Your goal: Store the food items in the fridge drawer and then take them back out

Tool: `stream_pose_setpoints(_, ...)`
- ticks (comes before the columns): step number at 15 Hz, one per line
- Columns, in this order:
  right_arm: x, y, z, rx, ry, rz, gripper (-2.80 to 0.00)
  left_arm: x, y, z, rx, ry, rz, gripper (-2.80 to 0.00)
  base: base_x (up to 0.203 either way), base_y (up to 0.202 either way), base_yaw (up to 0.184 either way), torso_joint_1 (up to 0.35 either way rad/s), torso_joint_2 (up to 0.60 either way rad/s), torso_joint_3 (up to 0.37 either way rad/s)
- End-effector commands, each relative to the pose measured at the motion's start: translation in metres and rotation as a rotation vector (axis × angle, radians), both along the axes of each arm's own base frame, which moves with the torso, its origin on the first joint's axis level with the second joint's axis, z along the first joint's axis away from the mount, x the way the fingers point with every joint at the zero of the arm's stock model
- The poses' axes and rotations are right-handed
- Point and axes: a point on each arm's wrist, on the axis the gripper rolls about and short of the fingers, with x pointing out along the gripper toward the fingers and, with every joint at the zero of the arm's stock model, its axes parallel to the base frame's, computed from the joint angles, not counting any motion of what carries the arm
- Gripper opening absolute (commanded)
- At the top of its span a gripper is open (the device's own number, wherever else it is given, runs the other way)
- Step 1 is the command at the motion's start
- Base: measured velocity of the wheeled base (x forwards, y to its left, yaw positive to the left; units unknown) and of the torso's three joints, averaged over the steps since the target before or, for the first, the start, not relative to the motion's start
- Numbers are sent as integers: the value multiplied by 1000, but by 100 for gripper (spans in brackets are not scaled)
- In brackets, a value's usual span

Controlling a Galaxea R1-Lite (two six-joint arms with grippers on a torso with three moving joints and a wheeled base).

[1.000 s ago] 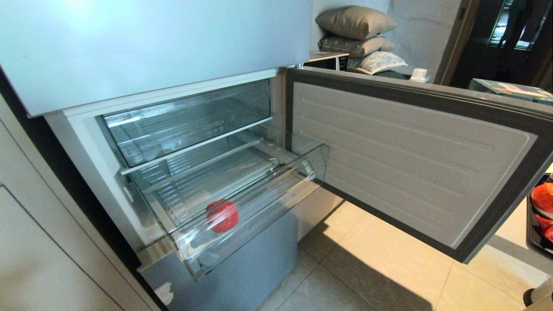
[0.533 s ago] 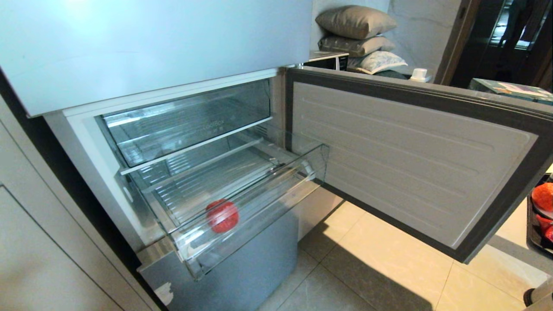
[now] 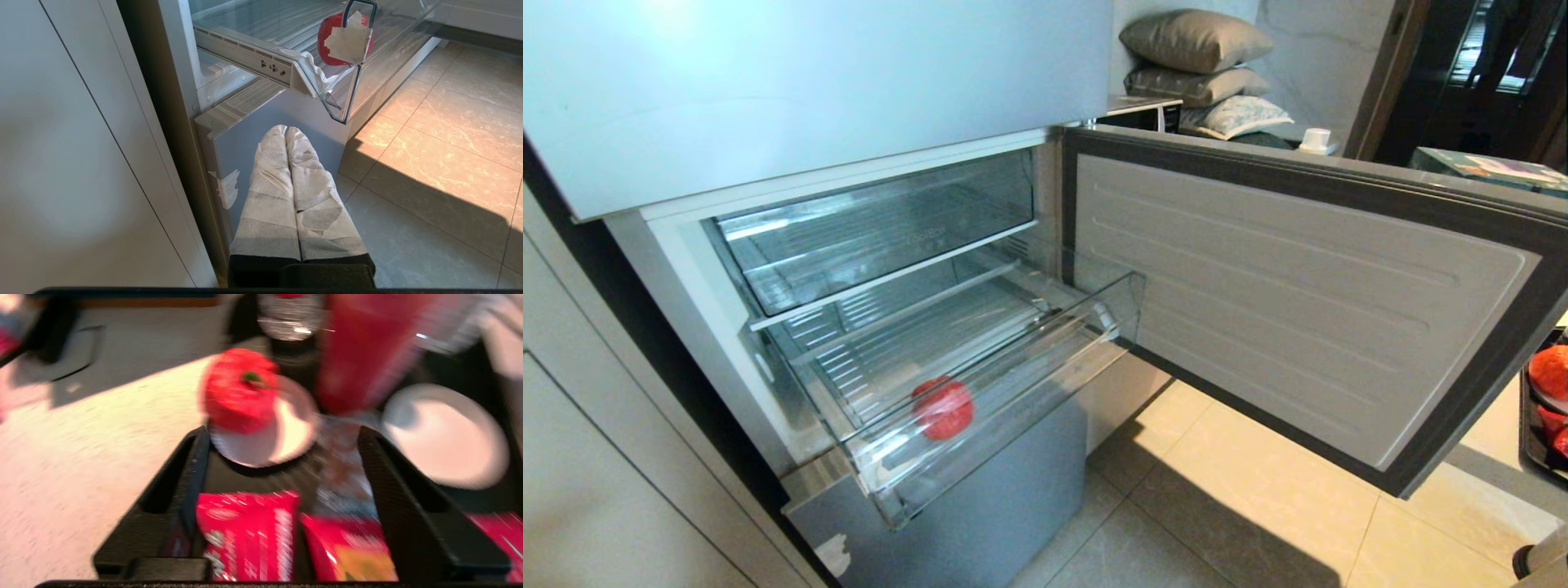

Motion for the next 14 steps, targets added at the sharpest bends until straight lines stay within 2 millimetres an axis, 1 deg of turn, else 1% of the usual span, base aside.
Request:
stream_pose_setpoints(1,15,-10,-13,26,-3,103,0,0,0,0,0,2,2,-280,0,0,0,0,0,0)
stream_pose_setpoints(5,40,-23,-16,12,-24,141,0,0,0,0,-1,1,0,-280,0,0,0,0,0,0)
stream_pose_setpoints(11,74,-54,-41,-16,-13,120,0,0,0,0,1,2,0,-280,0,0,0,0,0,0)
stream_pose_setpoints(13,82,-59,-49,-11,-11,127,0,0,0,0,0,1,1,-280,0,0,0,0,0,0)
stream_pose_setpoints(14,86,-57,-54,-5,-6,137,0,0,0,0,1,1,0,-280,0,0,0,0,0,0)
